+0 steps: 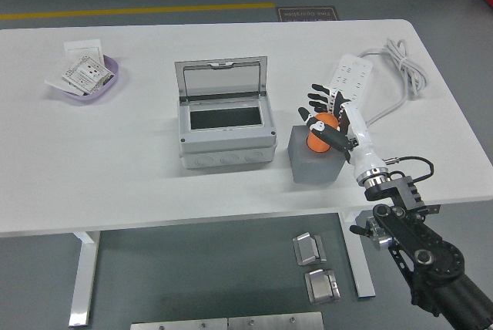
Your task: Pick up the cylinder from the cube,place it in the box,flap close box
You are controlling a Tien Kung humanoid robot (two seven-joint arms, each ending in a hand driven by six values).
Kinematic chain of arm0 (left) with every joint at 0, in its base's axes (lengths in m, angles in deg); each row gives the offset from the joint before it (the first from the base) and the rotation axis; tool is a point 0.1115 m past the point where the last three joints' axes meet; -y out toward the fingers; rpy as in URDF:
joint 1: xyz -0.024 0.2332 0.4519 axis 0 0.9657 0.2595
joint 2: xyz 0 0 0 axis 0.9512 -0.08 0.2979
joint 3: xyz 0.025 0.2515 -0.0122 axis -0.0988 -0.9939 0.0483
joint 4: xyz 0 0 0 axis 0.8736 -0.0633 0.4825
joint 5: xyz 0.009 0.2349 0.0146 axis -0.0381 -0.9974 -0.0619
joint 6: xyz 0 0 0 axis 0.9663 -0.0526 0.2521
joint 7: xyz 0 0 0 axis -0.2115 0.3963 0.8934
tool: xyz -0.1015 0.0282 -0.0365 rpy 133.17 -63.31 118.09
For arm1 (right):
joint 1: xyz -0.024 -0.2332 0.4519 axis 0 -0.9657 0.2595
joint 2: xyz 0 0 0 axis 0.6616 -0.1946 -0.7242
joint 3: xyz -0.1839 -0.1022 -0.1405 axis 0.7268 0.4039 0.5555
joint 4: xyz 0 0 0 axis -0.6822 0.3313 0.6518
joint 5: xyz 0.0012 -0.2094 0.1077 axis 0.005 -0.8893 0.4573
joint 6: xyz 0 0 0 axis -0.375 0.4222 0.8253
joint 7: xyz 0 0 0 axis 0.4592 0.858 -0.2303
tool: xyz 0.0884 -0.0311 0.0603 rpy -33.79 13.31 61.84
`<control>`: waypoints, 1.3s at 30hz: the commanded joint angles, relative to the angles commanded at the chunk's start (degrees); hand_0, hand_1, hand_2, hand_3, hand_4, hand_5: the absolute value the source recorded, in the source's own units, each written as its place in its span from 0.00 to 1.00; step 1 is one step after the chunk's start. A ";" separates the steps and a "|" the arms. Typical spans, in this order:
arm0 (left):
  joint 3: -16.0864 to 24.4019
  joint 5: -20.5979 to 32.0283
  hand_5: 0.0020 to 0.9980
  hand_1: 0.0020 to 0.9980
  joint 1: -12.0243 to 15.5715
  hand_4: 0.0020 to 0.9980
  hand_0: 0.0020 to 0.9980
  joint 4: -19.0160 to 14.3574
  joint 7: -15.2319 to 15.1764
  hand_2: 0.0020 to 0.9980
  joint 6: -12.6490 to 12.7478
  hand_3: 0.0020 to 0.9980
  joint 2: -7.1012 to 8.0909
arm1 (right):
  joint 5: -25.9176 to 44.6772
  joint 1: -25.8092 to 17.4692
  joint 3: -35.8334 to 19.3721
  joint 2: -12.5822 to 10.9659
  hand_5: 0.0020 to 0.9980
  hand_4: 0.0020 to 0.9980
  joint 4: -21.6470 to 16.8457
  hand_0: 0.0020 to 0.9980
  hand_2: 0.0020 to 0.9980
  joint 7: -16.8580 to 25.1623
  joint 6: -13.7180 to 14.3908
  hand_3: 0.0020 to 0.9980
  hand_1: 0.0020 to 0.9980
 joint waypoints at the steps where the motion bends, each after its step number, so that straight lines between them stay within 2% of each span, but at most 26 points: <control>1: 0.02 -0.03 0.52 0.77 0.00 0.87 0.74 0.00 0.00 0.75 0.00 0.87 0.00 | 0.03 0.00 0.00 0.01 0.26 0.80 0.05 0.74 0.73 0.01 -0.01 0.80 0.73; 6: -0.15 0.04 0.52 0.77 -0.05 0.87 0.74 0.00 -0.02 0.75 -0.03 0.87 -0.05 | 0.11 -0.15 -0.01 0.08 0.26 0.80 0.32 0.74 0.73 0.06 -0.05 0.80 0.73; 7: -0.17 0.03 0.52 0.77 -0.06 0.87 0.74 0.00 -0.03 0.75 -0.04 0.87 -0.06 | 0.10 -0.23 0.00 0.11 0.18 0.76 0.38 0.74 0.73 0.06 -0.05 0.80 0.73; 18: -0.28 -0.12 0.52 0.77 -0.22 0.87 0.74 0.00 -0.16 0.75 -0.05 0.87 -0.14 | -0.15 -0.60 0.79 0.24 0.17 0.76 0.58 0.73 0.73 -0.06 0.41 0.80 0.72; 19: -0.28 -0.13 0.52 0.77 -0.23 0.87 0.74 0.00 -0.18 0.75 -0.05 0.87 -0.13 | -0.11 -0.62 0.86 0.25 0.09 0.70 0.63 0.73 0.72 -0.08 0.43 0.80 0.72; 24: -0.44 -0.07 0.52 0.77 -0.29 0.87 0.74 0.00 -0.30 0.75 -0.02 0.87 -0.09 | 0.34 -0.82 1.21 0.28 0.09 0.70 1.00 0.73 0.72 -0.17 0.44 0.80 0.72; 25: -0.46 -0.08 0.52 0.77 -0.30 0.87 0.74 0.00 -0.32 0.75 -0.02 0.87 -0.08 | 0.44 -0.87 1.27 0.30 0.03 0.65 1.06 0.72 0.70 -0.19 0.43 0.78 0.72; 36: -0.65 -0.03 0.52 0.77 -0.54 0.87 0.74 0.00 -0.73 0.75 0.09 0.87 -0.05 | 1.49 -0.89 2.03 0.35 0.01 0.61 1.41 0.72 0.69 -0.28 0.10 0.74 0.71; 37: -0.65 -0.04 0.52 0.77 -0.56 0.87 0.73 0.00 -0.76 0.75 0.10 0.87 -0.06 | 1.70 -0.86 2.14 0.35 0.02 0.56 1.46 0.72 0.67 -0.29 0.01 0.68 0.70; 39: -0.69 0.01 0.52 0.77 -0.59 0.87 0.73 0.00 -0.81 0.75 0.11 0.87 -0.07 | 2.14 -0.85 2.35 0.34 0.02 0.56 1.53 0.72 0.67 -0.29 -0.16 0.68 0.70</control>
